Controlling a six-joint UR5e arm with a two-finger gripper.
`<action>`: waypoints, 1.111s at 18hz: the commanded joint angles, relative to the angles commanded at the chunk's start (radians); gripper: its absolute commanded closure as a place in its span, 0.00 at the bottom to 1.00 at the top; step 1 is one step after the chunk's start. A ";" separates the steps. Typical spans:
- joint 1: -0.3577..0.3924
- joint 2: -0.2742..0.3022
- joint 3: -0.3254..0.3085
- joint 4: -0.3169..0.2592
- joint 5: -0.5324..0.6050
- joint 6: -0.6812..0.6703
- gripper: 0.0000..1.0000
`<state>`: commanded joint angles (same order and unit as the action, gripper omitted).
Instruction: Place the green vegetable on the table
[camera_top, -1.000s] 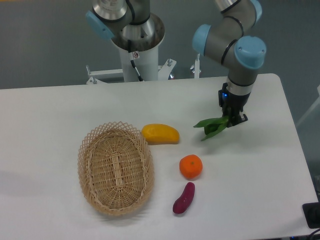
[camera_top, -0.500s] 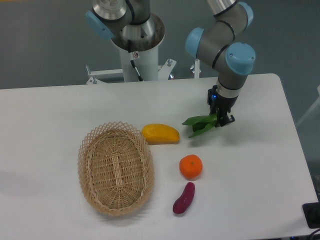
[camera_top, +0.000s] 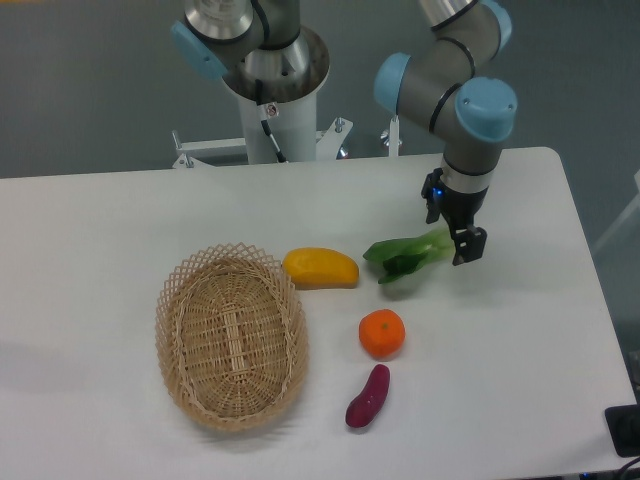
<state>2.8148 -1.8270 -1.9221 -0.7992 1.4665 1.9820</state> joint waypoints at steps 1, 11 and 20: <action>0.000 0.011 0.012 0.000 -0.008 -0.009 0.00; 0.002 0.014 0.212 -0.024 -0.167 -0.198 0.00; 0.029 0.005 0.466 -0.353 -0.123 -0.138 0.00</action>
<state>2.8439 -1.8224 -1.4559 -1.1518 1.3437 1.8436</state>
